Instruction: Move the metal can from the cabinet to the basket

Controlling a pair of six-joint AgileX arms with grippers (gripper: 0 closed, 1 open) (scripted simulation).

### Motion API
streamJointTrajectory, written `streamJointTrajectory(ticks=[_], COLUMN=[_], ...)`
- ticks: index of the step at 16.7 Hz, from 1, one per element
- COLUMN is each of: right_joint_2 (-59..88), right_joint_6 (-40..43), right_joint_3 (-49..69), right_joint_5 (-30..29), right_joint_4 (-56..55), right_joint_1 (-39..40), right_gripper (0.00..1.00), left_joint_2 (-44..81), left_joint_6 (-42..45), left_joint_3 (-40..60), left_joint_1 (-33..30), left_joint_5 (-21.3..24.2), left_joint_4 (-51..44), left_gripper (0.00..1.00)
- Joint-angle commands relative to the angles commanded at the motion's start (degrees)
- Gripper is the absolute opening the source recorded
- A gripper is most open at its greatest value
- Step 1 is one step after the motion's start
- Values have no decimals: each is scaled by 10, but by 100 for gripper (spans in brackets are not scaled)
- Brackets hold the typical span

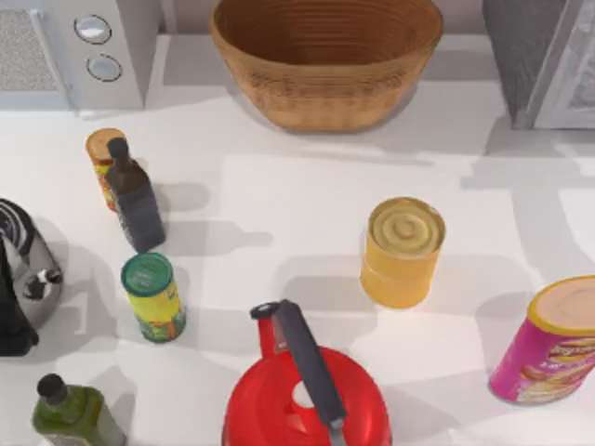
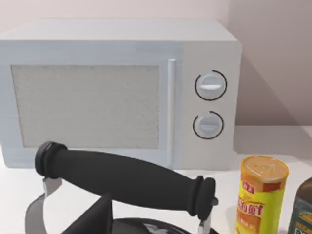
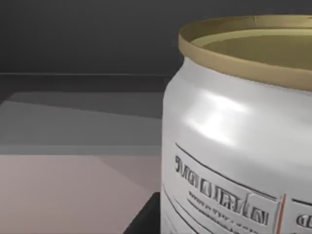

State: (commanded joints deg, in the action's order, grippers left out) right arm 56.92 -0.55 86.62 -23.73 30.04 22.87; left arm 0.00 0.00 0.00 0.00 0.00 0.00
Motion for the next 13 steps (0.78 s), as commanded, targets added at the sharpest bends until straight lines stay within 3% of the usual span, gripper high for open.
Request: streamJointTrajectory(ticks=[8, 13], right_joint_2=[-315, -485], right_joint_6=[5, 5], right_joint_3=[-530, -772], right_joint_5=[131, 202], right_joint_4=[-165, -256], right_joint_1=[-128, -195], right_gripper=[0, 0], left_joint_2=[0, 0], left_joint_6=[0, 0], left_joint_3=[0, 0], left_joint_1=[0, 0], left_joint_5=[0, 0], left_joint_4=[0, 0], left_gripper=[100, 100])
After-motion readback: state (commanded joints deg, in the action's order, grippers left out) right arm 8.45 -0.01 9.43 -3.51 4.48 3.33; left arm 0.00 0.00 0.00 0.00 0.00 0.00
